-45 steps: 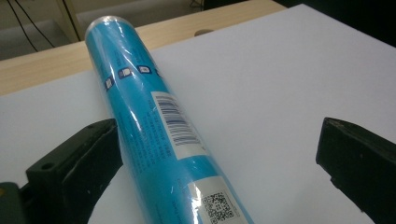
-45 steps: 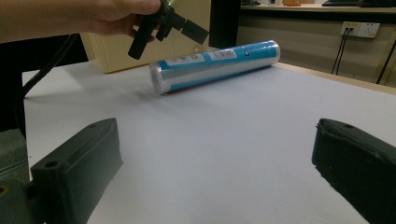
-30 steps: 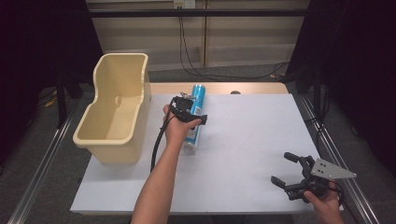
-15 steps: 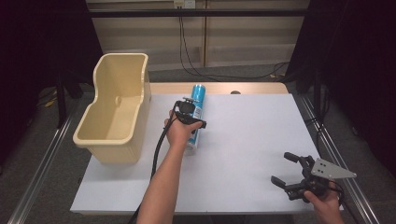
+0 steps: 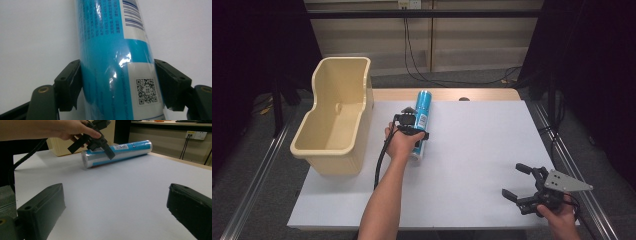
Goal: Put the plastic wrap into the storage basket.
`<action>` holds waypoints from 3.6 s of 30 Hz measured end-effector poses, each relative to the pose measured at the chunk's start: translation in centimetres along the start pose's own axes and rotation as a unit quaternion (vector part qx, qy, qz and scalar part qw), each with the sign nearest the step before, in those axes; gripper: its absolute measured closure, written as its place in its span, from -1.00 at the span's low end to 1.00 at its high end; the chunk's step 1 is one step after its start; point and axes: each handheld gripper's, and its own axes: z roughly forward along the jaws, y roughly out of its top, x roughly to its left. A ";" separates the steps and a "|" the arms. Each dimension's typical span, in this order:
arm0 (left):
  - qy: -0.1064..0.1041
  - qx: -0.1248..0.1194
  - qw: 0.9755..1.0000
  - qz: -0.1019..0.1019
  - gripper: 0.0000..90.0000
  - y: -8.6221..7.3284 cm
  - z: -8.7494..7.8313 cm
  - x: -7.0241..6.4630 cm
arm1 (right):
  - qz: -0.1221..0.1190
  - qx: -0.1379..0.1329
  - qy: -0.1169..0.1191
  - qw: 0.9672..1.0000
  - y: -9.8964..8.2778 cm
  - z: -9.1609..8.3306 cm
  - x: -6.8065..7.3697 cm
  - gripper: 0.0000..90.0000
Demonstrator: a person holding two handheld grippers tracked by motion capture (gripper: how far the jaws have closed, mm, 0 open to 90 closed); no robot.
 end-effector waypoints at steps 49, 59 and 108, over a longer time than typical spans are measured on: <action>0.004 0.100 0.994 0.036 -0.37 0.3 -0.7 -0.4 | -0.017 0.012 0.009 1.000 0.1 0.7 0.3 -0.98; 0.026 0.128 0.991 0.026 -0.29 0.5 -1.0 -0.9 | -0.017 0.012 0.008 1.000 0.0 0.6 0.3 -0.98; 0.012 0.109 0.994 -0.020 -0.29 5.9 -15.6 -0.3 | -0.011 0.002 0.001 1.000 0.1 0.6 0.2 -0.98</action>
